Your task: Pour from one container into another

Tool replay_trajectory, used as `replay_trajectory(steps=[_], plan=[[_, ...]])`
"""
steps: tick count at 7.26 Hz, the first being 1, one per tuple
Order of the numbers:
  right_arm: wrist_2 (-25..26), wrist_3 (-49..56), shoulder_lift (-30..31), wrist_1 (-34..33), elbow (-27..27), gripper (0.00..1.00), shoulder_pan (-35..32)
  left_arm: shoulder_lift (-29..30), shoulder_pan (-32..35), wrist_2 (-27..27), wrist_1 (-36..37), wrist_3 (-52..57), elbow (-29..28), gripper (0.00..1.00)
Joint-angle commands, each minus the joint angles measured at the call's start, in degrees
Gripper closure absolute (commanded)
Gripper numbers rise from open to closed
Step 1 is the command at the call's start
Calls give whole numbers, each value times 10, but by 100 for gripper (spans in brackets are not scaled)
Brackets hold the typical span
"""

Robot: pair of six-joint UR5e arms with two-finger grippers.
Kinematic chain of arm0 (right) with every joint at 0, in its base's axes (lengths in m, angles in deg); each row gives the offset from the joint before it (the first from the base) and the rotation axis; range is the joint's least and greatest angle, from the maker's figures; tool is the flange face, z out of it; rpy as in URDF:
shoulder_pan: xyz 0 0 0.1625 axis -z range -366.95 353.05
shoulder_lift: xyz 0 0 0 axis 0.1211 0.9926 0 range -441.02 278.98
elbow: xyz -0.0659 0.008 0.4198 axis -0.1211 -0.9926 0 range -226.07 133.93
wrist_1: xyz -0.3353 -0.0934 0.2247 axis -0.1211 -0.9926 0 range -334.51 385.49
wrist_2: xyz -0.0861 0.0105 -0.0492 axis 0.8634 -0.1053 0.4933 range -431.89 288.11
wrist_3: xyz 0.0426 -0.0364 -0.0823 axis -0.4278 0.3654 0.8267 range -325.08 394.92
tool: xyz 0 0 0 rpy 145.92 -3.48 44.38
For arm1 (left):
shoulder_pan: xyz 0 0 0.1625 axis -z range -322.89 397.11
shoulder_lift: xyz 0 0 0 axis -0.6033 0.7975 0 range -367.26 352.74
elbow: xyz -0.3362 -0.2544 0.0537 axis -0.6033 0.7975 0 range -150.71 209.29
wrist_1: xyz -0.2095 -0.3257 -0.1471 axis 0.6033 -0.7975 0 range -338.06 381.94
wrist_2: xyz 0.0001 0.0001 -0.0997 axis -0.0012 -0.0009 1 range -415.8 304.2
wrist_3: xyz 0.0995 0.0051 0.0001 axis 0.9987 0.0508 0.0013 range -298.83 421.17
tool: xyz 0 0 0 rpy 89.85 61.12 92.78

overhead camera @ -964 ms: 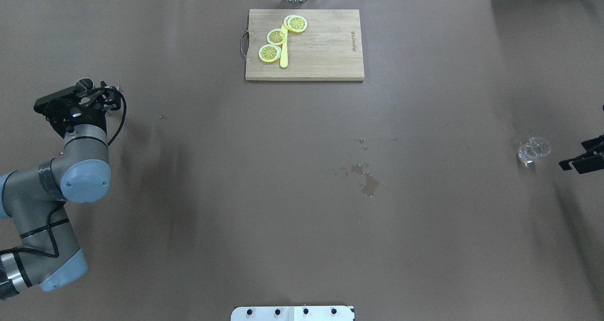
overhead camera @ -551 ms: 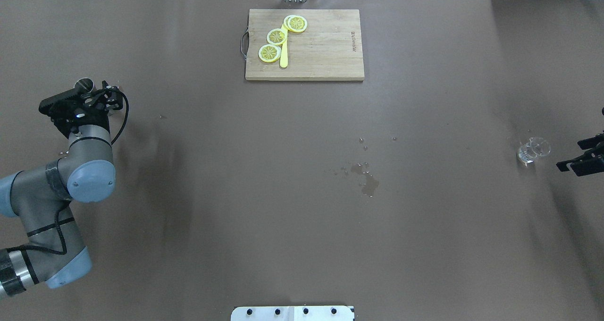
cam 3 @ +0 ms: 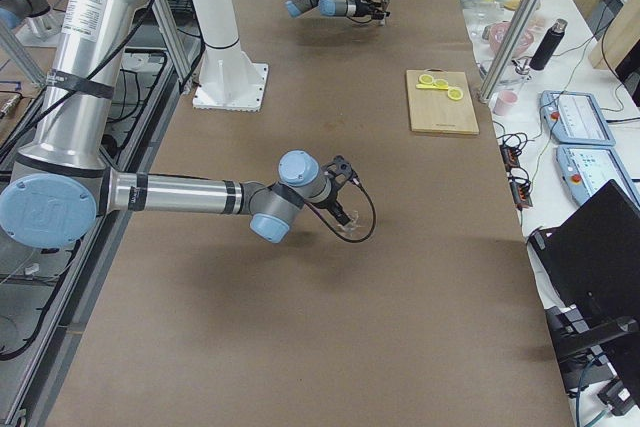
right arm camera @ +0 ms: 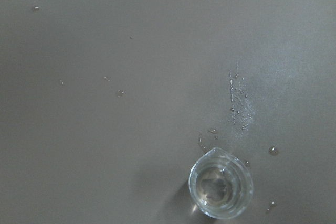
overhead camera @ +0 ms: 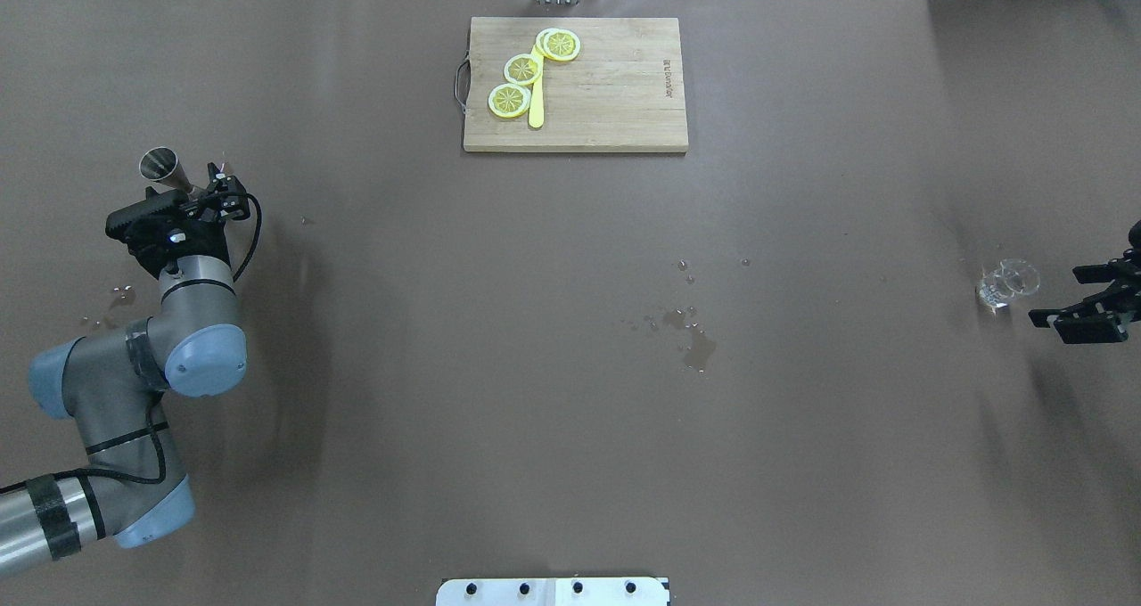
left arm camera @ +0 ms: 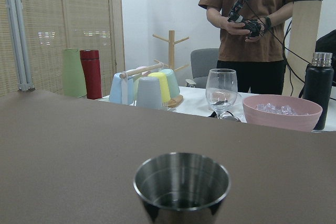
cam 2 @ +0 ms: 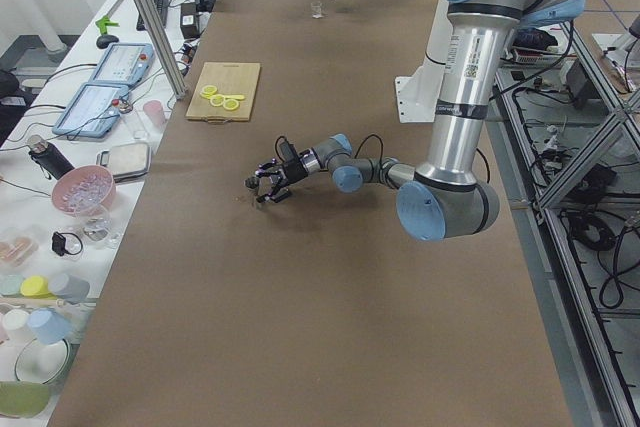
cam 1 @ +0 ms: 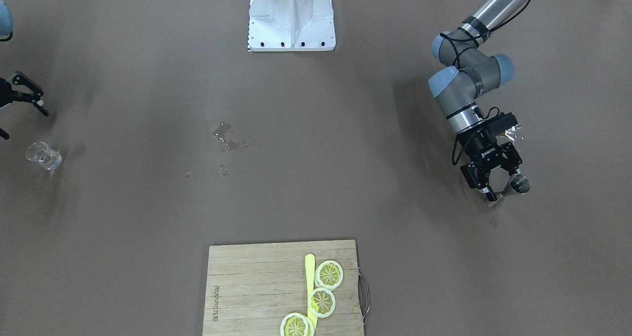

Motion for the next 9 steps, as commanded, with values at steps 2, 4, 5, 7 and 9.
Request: replay_trajectory(steps=[2,4,5,7,9], plan=[[39,-27,-12,75,-68,0,20,-4,-8,-10,0,-9,1,19],[62,-23,-12,75,-67,0,34,-4,-9,-10,1,-9,-3,19],[81,-22,-13,75,-67,0,36,-5,-10,-10,1,-9,-4,19],[105,-28,-12,101,-76,0,41,-1,-10,-10,1,-10,-12,19],[119,-51,-12,144,-97,0,43,-1,-10,-10,0,-10,-16,19]])
